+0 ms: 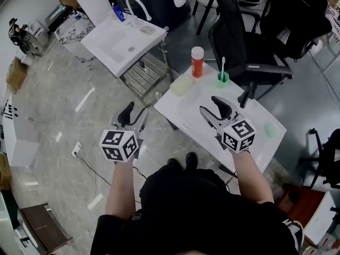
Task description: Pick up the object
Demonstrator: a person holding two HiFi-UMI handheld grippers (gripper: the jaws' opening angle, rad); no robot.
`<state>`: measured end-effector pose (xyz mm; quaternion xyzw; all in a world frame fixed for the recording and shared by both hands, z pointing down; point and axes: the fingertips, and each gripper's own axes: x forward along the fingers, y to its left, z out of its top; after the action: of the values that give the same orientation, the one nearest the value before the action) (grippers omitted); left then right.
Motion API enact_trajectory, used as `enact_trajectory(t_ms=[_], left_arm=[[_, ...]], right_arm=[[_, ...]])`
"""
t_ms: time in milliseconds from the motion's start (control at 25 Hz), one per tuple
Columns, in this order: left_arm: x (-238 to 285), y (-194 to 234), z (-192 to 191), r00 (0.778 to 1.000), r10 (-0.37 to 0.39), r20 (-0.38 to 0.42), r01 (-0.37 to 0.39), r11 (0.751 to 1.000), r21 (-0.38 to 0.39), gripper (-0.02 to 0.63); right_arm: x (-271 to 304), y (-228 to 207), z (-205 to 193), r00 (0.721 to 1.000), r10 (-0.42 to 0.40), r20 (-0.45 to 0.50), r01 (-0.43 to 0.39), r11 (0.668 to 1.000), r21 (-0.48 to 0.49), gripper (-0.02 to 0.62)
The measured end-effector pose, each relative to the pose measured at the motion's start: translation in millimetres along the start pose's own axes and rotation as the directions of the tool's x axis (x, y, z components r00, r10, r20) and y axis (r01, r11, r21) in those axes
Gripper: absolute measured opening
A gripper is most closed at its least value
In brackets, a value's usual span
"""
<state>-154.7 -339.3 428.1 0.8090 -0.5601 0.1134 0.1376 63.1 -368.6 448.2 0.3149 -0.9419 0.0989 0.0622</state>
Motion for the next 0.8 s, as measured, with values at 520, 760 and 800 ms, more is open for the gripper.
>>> enact_trajectory(t_ms=[520,760,800], left_arm=[[26,62,5,0.998,-0.064,0.011,0.065,0.997,-0.033,0.236],[33,84,-6,0.993,-0.119,0.018,0.119,0.992,-0.043,0.236],[35,86,-7,0.992,-0.125,0.019,0.126,0.991,-0.044,0.236]], right_arm=[[74,4,-7,0.988,-0.044,-0.148,0.028,0.993,-0.111,0.21],[104,10,-25,0.964,-0.073,-0.258,0.022,0.981,-0.195,0.21],[108,10,-30,0.957,-0.072,-0.281,0.011,0.977,-0.212,0.21]])
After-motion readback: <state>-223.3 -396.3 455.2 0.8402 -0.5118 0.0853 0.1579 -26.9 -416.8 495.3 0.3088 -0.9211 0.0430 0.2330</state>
